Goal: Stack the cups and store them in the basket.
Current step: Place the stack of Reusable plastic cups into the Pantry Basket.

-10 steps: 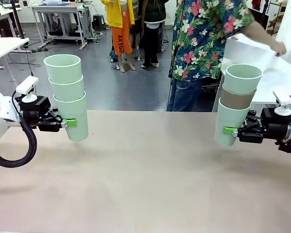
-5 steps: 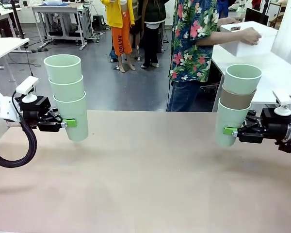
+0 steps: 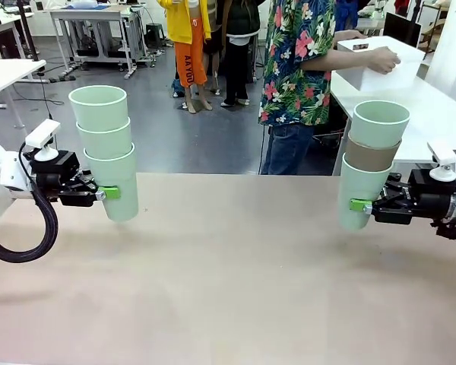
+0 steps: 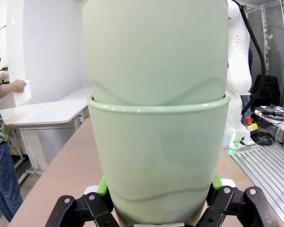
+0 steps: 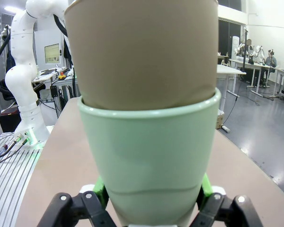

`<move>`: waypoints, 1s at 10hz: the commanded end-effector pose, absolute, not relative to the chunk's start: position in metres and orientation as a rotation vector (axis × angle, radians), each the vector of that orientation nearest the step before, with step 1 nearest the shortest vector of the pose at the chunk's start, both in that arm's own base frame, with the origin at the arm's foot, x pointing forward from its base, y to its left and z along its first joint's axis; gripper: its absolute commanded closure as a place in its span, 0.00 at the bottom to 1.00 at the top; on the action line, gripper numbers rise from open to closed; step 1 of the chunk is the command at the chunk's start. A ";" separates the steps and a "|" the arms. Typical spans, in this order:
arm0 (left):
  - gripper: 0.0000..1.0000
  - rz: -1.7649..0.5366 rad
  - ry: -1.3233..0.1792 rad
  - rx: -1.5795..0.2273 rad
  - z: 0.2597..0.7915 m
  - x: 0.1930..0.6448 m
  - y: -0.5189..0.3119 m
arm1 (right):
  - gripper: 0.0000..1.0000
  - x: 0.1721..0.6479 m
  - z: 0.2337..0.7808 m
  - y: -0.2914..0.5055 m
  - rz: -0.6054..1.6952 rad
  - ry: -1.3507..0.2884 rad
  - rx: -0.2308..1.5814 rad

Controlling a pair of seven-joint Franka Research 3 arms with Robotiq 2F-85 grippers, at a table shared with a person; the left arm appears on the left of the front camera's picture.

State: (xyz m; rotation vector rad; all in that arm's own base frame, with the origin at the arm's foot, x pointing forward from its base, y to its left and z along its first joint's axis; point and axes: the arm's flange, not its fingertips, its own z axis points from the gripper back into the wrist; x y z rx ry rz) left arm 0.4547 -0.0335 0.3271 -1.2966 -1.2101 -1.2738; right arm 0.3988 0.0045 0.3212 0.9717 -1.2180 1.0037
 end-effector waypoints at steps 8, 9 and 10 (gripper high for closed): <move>0.14 -1.281 -1.219 -1.296 0.332 0.456 -0.034 | 0.14 0.399 0.325 0.005 1.009 -1.228 0.975; 0.14 -1.281 -1.219 -1.296 0.332 0.456 -0.034 | 0.14 0.399 0.325 0.005 1.009 -1.228 0.975; 0.14 -1.281 -1.219 -1.296 0.332 0.456 -0.034 | 0.14 0.399 0.325 0.005 1.009 -1.228 0.975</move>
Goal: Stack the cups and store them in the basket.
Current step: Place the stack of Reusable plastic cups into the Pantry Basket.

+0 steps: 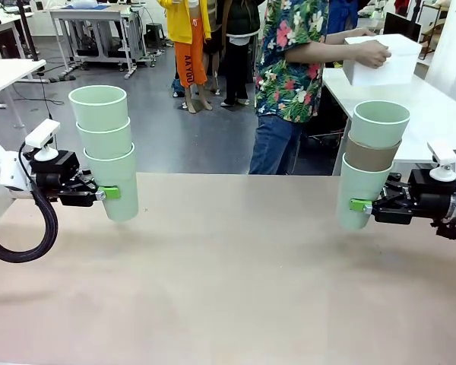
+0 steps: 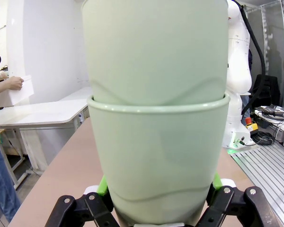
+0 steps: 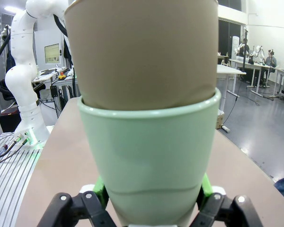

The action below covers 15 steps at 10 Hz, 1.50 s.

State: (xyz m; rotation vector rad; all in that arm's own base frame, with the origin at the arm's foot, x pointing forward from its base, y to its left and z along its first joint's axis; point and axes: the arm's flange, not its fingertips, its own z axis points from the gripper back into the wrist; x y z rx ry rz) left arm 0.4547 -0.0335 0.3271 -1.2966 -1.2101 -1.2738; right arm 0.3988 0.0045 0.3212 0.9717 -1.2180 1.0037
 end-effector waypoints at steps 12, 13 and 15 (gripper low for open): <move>0.14 -1.281 -1.219 -1.296 0.332 0.456 -0.034 | 0.14 0.399 0.325 0.005 1.009 -1.228 0.975; 0.14 -1.281 -1.219 -1.296 0.332 0.456 -0.034 | 0.14 0.399 0.325 0.005 1.009 -1.228 0.975; 0.14 -1.281 -1.219 -1.296 0.332 0.456 -0.034 | 0.14 0.399 0.325 0.005 1.009 -1.228 0.975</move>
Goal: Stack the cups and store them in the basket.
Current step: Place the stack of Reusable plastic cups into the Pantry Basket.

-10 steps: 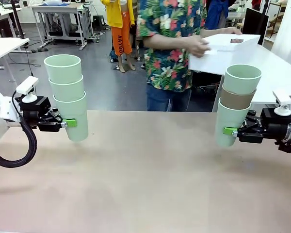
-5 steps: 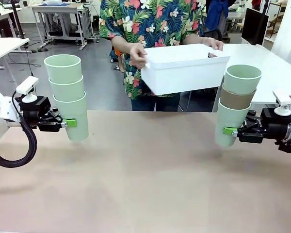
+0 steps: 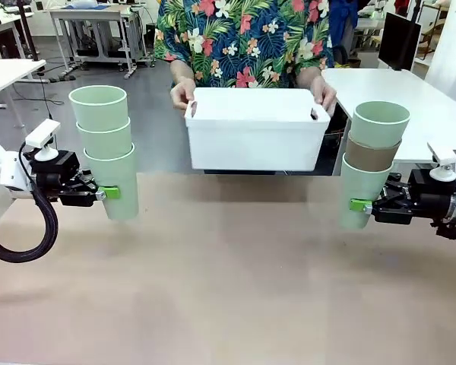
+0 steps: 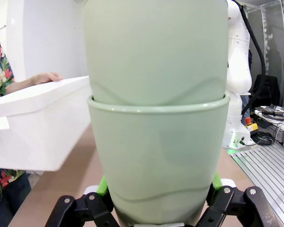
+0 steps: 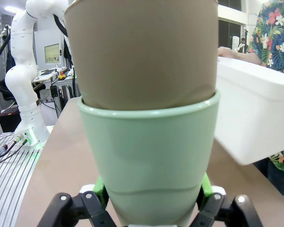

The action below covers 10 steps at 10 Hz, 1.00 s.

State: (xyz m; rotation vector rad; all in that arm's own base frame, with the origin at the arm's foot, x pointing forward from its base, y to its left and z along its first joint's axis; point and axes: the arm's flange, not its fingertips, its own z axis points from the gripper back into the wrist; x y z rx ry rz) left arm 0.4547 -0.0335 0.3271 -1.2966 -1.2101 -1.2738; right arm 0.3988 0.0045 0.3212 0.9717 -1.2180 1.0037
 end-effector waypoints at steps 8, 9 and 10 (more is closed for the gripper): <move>0.14 -1.281 -1.219 -1.296 0.332 0.456 -0.034 | 0.14 0.399 0.325 0.005 1.009 -1.228 0.975; 0.14 -1.281 -1.219 -1.296 0.332 0.456 -0.034 | 0.14 0.399 0.325 0.005 1.009 -1.228 0.975; 0.14 -1.281 -1.219 -1.296 0.332 0.456 -0.034 | 0.14 0.399 0.325 0.005 1.009 -1.228 0.975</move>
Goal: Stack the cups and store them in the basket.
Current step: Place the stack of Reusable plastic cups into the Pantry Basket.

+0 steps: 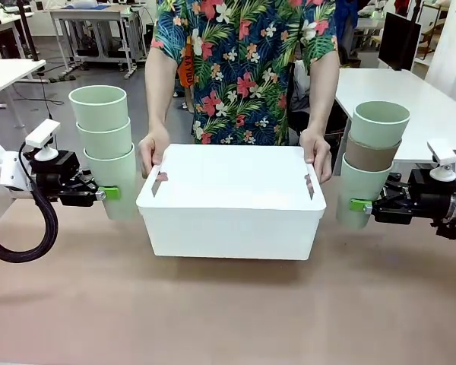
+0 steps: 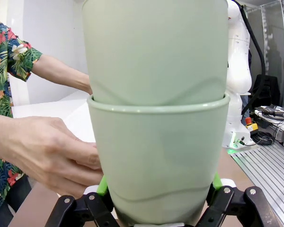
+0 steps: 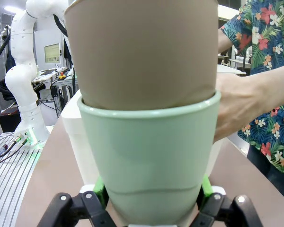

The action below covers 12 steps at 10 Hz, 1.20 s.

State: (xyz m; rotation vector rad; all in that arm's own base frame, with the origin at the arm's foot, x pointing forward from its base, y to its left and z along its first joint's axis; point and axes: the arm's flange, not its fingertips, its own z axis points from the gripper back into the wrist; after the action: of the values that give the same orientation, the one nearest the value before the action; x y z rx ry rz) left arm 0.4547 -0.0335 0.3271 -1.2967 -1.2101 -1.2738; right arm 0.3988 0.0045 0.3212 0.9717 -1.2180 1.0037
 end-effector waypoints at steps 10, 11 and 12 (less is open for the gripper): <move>0.14 -1.281 -1.219 -1.296 0.332 0.456 -0.034 | 0.14 0.399 0.325 0.005 1.009 -1.228 0.975; 0.14 -1.281 -1.219 -1.296 0.332 0.456 -0.034 | 0.14 0.399 0.325 0.005 1.009 -1.228 0.975; 0.14 -1.281 -1.219 -1.296 0.332 0.456 -0.034 | 0.14 0.399 0.325 0.005 1.009 -1.228 0.975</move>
State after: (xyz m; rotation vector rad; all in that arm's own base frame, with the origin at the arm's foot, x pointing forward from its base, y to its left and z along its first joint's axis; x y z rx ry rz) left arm 0.4547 -0.0335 0.3271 -1.2966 -1.2101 -1.2738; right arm 0.3988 0.0045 0.3212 0.9717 -1.2180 1.0037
